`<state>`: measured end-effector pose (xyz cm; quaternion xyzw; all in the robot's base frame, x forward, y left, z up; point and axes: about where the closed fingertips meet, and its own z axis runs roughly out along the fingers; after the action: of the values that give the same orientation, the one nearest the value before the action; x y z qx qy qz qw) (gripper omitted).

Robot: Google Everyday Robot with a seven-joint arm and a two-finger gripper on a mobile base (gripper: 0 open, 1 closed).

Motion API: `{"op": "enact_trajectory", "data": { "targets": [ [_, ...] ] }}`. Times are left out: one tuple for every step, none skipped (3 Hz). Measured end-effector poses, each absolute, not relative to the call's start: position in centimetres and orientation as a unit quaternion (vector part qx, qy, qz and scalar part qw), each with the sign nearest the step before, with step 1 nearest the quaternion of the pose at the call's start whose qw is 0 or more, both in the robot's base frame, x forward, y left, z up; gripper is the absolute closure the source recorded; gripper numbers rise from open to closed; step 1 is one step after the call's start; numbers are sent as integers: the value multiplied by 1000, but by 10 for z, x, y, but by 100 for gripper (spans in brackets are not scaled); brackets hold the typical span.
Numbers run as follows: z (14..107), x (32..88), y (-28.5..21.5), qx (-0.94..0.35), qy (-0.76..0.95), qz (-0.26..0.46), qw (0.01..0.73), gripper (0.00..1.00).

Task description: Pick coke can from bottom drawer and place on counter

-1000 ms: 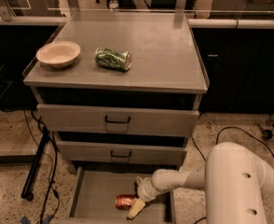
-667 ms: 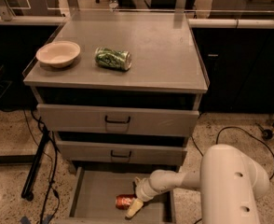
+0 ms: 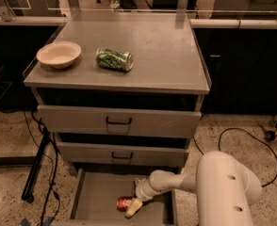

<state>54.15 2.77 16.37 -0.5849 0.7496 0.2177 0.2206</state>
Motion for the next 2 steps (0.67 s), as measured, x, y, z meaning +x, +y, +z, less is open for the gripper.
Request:
{"op": "enact_trajectory", "data": {
  "targets": [
    [144, 540, 28, -580, 755, 225, 208, 0],
    [129, 536, 27, -574, 760, 233, 195, 0]
  ]
}}
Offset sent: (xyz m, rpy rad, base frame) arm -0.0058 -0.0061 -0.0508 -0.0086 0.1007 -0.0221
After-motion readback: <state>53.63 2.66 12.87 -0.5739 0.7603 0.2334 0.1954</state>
